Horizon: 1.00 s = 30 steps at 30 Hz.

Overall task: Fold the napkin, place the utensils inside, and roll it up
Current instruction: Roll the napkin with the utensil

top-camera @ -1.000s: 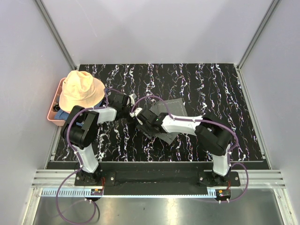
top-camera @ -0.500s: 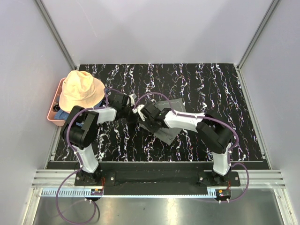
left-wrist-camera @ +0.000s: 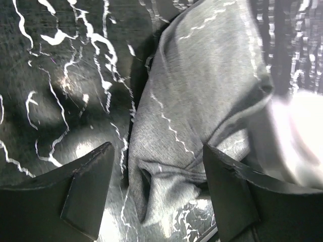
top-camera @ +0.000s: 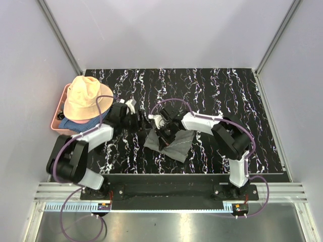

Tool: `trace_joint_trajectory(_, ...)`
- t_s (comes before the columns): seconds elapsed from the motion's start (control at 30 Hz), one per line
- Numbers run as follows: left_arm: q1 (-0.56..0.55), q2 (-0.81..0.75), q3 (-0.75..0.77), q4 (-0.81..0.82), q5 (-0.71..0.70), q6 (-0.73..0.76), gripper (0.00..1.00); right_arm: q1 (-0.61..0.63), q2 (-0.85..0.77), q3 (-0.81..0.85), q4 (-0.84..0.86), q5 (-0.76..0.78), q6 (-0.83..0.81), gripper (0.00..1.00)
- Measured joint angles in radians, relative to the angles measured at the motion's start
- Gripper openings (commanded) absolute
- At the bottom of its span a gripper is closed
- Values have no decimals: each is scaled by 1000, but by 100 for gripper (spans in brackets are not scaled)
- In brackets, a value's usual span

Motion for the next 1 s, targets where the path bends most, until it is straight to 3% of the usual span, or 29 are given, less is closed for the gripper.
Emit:
trace_joint_trajectory(0.37, -2, -147, -240, 167, -1, -16, 77, -63, 104, 50, -51, -224, 17, 0)
trace_joint_trajectory(0.8, -21, -93, -273, 243, 46, -28, 71, -115, 203, 102, -81, -417, 21, 0)
trace_joint_trajectory(0.9, -27, -69, -273, 257, 52, -39, 61, -122, 217, 110, -87, -439, 22, 0)
trace_joint_trajectory(0.93, -31, -57, -272, 267, 53, -42, 52, -124, 221, 115, -88, -444, 22, 0)
trace_joint_trajectory(1.0, -33, -40, -272, 283, 57, -51, 44, -126, 227, 120, -89, -452, 22, 0)
